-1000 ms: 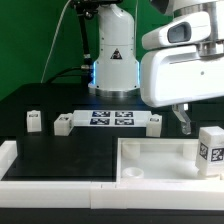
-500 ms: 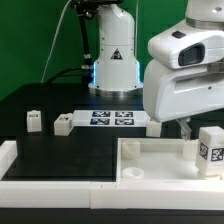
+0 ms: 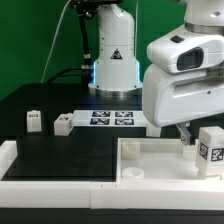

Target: Assemble one leg

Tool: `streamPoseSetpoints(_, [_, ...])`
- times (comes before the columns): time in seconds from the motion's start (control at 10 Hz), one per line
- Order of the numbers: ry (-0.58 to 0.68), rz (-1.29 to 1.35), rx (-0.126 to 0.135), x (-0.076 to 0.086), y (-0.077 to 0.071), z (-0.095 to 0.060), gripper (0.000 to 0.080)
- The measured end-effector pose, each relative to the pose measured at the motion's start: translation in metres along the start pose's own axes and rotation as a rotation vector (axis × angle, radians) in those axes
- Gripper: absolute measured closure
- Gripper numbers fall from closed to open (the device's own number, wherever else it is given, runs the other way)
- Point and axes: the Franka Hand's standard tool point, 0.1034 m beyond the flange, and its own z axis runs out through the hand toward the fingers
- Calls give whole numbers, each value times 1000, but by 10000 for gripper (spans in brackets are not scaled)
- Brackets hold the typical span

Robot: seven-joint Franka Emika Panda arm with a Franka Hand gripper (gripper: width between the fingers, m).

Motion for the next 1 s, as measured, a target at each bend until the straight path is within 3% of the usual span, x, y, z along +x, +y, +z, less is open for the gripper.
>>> streamPoseSetpoints(0.2, [0,0,0,0,0,0,417])
streamPoseSetpoints(0.3, [1,0,0,0,0,0,505])
streamPoseSetpoints(0.7, [2,46,1,0,1,0,505])
streamPoseSetpoints(1.0, [62,562,40,0,0,1,505])
